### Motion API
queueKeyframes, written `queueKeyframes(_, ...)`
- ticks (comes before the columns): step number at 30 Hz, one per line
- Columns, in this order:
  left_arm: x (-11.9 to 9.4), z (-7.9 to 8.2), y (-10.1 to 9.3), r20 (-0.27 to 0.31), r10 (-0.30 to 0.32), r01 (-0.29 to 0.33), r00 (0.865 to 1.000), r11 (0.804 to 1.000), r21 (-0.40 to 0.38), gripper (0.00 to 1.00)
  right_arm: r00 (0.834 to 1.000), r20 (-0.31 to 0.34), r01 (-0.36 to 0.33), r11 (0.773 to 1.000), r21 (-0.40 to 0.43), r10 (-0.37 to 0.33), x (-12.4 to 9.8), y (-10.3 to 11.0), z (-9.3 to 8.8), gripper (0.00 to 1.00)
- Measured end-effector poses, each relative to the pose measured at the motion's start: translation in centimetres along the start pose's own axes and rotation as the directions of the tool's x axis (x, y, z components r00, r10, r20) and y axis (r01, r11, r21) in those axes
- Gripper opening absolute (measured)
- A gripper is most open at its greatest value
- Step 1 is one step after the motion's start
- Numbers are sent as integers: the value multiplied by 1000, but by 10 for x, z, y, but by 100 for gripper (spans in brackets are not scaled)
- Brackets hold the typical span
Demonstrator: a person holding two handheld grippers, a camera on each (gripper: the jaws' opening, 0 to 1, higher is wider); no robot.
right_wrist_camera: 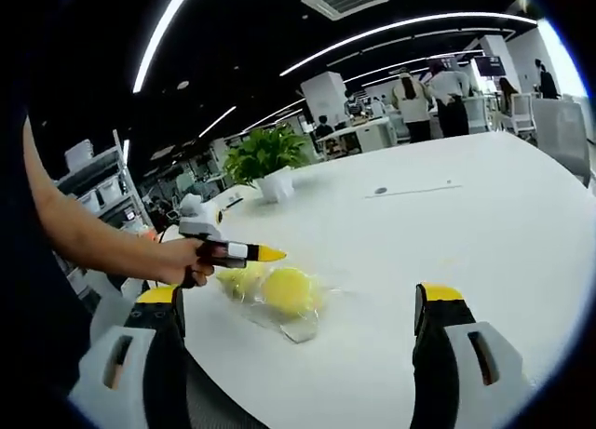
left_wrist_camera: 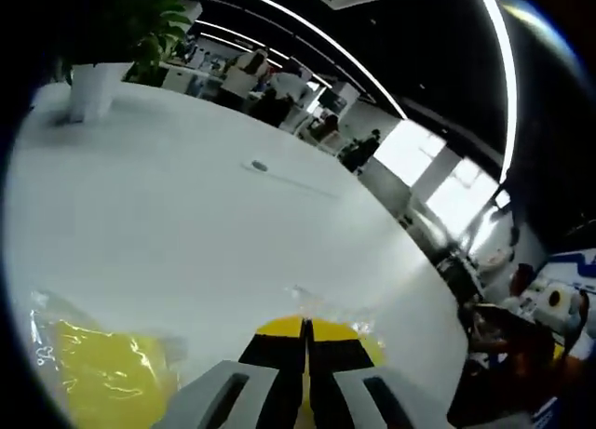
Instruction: Compare the silicone blocks by pressing each to a similar depth, holding the contact briefly, and releasing to observe deformation and rebound differences across the visible hardness samples.
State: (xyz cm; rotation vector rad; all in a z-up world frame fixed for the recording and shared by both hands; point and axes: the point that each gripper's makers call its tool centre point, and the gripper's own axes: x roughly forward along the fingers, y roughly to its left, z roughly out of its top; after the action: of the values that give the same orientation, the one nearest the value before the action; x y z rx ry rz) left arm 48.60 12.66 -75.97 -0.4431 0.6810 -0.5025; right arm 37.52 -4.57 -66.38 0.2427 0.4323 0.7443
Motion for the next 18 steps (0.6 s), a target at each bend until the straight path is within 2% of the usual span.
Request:
queueKeyframes(2,3,-2,5,-13,12,-12,1000,1000,-9,0,1000,2,2,1000,8,-2,0,-1,0,96)
queueKeyframes(5,5,-6,12,-38,45,-43,998,998,35,0,1000,1,6,1000,16,-6,2,-1,-2,96)
queueKeyframes(7,6,-11,19,-53,72,-70,996,997,34,0,1000,0,5,1000,24,-5,3,-1,-5,96)
queueKeyframes(11,7,-14,22,-48,82,-79,995,995,56,0,1000,1,12,999,32,-12,3,-1,-8,96)
queueKeyframes(14,7,-15,26,-50,93,-86,994,988,132,1,1000,-3,17,999,42,-17,3,0,-12,96)
queueKeyframes(18,7,-13,30,-49,91,-86,995,991,106,7,1000,-8,21,999,41,-20,3,-2,-13,96)
